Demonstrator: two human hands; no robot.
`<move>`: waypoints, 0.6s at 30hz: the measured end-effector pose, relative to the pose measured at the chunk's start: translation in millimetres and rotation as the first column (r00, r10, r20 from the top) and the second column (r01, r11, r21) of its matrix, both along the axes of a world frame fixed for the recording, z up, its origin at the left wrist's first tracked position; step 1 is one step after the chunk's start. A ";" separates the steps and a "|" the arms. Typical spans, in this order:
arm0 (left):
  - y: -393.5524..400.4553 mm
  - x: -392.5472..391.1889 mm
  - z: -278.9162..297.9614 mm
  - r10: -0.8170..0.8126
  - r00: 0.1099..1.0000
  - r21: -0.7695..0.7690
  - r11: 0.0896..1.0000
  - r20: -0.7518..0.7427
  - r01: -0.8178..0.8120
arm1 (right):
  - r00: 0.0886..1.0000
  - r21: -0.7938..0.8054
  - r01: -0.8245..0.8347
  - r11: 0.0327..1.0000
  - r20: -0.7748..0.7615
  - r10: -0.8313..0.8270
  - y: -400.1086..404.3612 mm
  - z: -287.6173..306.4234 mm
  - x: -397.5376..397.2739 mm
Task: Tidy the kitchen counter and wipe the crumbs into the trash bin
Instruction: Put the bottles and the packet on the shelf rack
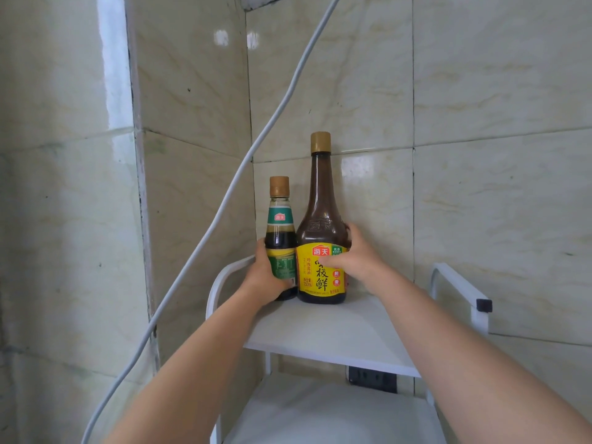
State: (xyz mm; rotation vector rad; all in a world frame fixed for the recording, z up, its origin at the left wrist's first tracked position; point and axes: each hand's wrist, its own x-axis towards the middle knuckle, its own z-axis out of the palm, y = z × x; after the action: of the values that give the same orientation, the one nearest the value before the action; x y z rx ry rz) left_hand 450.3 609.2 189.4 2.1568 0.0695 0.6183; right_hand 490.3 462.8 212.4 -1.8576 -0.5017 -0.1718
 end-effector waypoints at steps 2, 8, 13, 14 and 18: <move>0.7 -0.9 0.2 -0.006 1.000 0.009 1.000 -0.010 0.006 | 1.000 0.001 0.006 1.000 -0.005 -0.006 -1.0 -0.2 1.0; 1.6 -3.7 1.1 -0.001 1.000 0.022 1.000 -0.017 0.001 | 0.998 -0.032 0.046 0.998 0.041 -0.044 3.2 -2.0 1.9; 2.4 -11.6 -0.6 0.030 0.995 0.132 0.991 -0.097 -0.017 | 0.995 -0.090 0.087 0.992 0.052 -0.082 5.2 -3.3 0.0; 2.0 -13.8 -1.1 0.040 0.993 0.150 0.988 -0.115 -0.022 | 0.994 -0.103 0.097 0.990 0.053 -0.092 4.9 -3.5 -1.4; -3.5 -33.7 3.6 0.137 0.980 0.271 0.958 -0.147 -0.093 | 0.980 -0.202 0.170 0.964 0.137 -0.144 1.1 -5.2 -15.3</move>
State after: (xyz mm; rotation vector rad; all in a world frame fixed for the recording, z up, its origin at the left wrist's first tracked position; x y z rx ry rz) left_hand 416.6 605.7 193.0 2.4733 0.2155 0.5378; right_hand 475.0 464.0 207.2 -2.1074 -0.4701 -0.3514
